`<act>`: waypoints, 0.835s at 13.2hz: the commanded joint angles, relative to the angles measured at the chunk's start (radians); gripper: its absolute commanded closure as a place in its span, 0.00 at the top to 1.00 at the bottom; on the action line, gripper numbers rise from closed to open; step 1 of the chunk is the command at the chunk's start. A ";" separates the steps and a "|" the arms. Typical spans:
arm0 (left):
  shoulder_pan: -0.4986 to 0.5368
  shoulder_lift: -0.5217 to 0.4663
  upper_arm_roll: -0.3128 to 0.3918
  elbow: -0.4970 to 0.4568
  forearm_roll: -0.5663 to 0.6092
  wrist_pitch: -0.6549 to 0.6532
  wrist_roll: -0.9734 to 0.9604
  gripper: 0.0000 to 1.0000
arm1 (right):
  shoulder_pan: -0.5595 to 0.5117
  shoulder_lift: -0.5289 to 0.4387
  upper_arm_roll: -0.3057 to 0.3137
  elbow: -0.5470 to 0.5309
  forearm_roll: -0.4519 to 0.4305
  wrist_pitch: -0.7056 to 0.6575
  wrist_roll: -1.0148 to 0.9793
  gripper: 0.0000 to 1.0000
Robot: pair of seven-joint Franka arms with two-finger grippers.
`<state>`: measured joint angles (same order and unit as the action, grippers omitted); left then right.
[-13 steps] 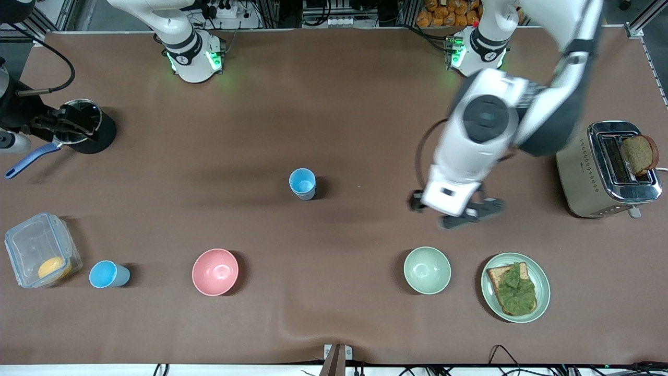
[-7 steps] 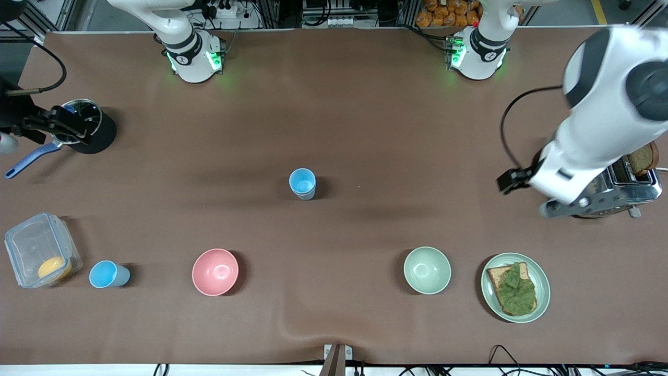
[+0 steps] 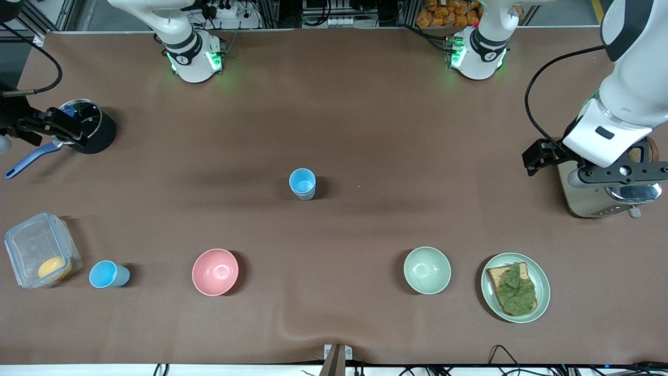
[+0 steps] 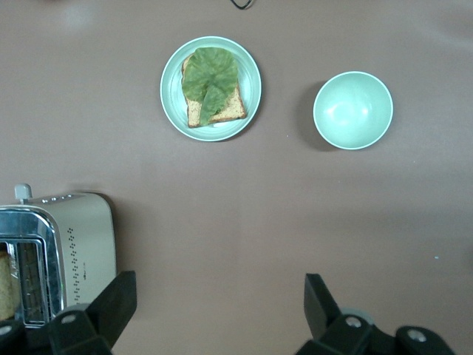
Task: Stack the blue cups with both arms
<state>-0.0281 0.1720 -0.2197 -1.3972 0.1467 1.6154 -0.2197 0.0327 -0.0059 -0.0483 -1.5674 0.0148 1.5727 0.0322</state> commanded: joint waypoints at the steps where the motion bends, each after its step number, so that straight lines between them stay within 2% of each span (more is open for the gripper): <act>1: 0.037 -0.060 0.000 -0.037 -0.036 -0.012 0.113 1.00 | -0.020 -0.016 0.015 -0.019 -0.012 0.013 0.006 1.00; 4: 0.043 -0.147 0.032 -0.169 -0.078 0.012 0.117 1.00 | -0.020 -0.011 0.015 -0.013 -0.013 0.012 0.008 1.00; 11: 0.047 -0.140 0.039 -0.117 -0.078 0.006 0.120 1.00 | -0.019 -0.008 0.015 -0.013 -0.018 0.013 0.006 1.00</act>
<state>0.0062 0.0472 -0.1807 -1.5201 0.0899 1.6153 -0.1228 0.0325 -0.0043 -0.0490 -1.5681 0.0137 1.5754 0.0322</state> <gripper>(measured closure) 0.000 0.000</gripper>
